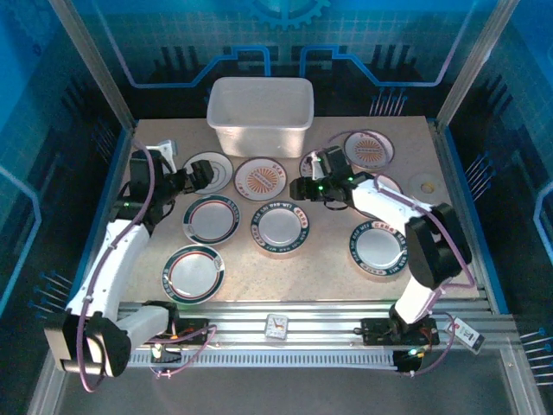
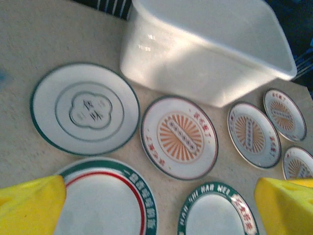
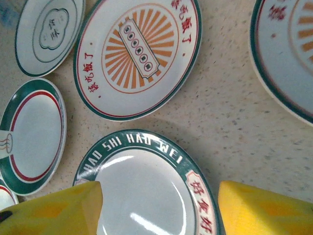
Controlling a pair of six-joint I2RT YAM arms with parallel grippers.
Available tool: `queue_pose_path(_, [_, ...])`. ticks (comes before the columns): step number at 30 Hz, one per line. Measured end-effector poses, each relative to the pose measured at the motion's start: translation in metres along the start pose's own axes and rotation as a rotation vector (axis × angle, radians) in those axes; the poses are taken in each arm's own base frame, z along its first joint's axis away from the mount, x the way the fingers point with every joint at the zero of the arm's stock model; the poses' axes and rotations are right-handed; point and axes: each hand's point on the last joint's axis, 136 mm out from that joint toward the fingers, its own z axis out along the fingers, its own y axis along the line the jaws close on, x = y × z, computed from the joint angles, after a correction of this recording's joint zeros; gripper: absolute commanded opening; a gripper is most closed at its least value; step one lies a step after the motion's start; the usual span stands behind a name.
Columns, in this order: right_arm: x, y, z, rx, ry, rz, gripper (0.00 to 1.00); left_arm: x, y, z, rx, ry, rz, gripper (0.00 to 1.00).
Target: Place the plates into the plastic bin on the countertop
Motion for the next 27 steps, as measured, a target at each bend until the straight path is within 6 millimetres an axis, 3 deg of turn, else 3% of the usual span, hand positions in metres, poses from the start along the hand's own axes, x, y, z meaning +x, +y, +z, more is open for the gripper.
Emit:
queue_pose_path(6, [-0.003, 0.008, 0.036, -0.026, 0.045, 0.099, 0.59, 0.011, -0.002, 0.017, 0.021, 0.095, -0.056, 0.99])
queue_pose_path(12, [-0.012, 0.009, 0.067, -0.022, 0.046, 0.152, 0.57, 0.008, -0.007, 0.021, 0.042, 0.11, -0.06, 0.99])
queue_pose_path(27, [-0.026, -0.008, 0.106, 0.045, 0.025, 0.193, 0.5, -0.006, -0.012, 0.025, 0.039, 0.114, -0.053, 0.99])
